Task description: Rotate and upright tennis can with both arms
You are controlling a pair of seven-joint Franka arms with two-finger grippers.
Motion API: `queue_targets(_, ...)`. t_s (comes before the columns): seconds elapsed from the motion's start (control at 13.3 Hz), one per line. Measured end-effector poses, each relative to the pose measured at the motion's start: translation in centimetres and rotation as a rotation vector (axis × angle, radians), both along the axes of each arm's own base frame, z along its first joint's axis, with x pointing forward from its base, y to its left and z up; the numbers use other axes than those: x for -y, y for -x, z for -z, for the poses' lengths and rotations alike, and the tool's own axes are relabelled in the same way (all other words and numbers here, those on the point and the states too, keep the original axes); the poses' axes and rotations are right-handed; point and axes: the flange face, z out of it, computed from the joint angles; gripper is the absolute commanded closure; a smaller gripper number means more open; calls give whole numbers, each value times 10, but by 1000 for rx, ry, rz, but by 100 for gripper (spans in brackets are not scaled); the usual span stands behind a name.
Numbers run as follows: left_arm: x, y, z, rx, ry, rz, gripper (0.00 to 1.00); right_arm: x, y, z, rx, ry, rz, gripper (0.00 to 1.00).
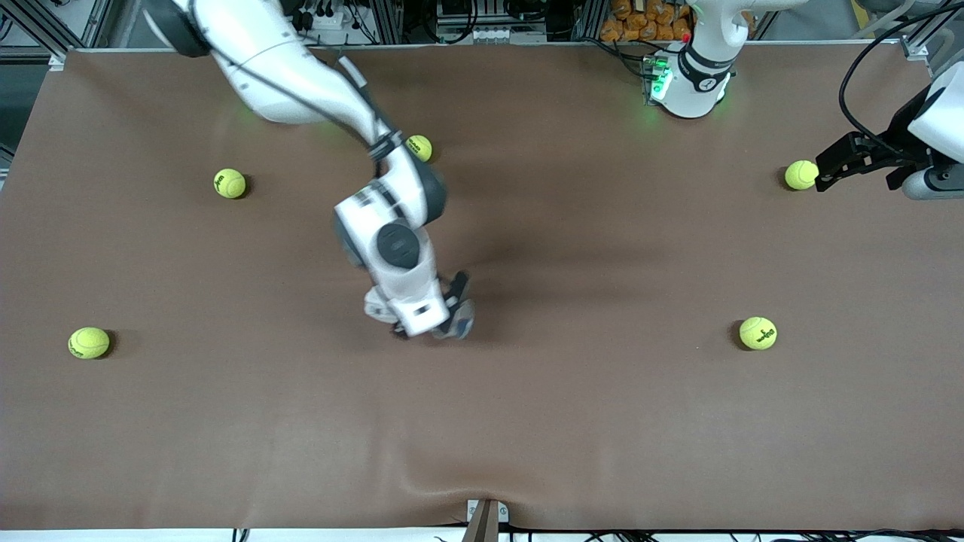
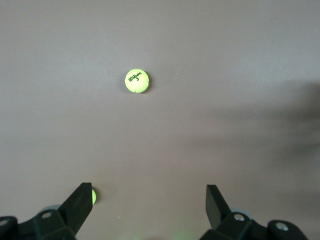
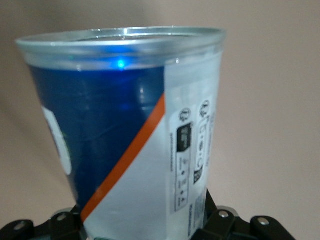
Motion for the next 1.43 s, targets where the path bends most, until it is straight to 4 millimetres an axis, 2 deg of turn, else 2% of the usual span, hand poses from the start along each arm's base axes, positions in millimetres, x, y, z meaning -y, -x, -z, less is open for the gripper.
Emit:
queue_targets(0.08, 0, 0, 0, 0, 0, 0, 0, -26, 20, 5, 17, 27, -61, 15)
queue_targets(0.15, 0, 0, 0, 0, 0, 0, 0, -43, 36, 15, 24, 46, -100, 14)
queue_targets(0.23, 0, 0, 0, 0, 0, 0, 0, -51, 43, 25, 27, 52, -118, 6)
queue_targets(0.3, 0, 0, 0, 0, 0, 0, 0, -51, 42, 35, 32, 52, -123, 0)
queue_targets(0.45, 0, 0, 0, 0, 0, 0, 0, -42, 30, 46, 61, 34, -116, 0)
queue_targets(0.75, -1, 0, 0, 0, 0, -2, 0, -44, 24, 41, 84, 9, -121, 0)
queue_targets(0.98, 0, 0, 0, -1, 0, -1, 0, -48, 21, 12, 95, -4, -106, 0)
queue_targets(1.2, -2, -9, 16, -31, -1, -5, 0, -41, 15, -44, 59, -87, 5, 0)
queue_targets(1.28, -2, -13, 25, -46, -1, -4, 0, -29, 8, -64, 57, -94, 65, 0)
queue_targets(1.43, 7, -21, 41, -75, 0, 13, 0, 16, -18, -104, 67, -99, 207, 0)
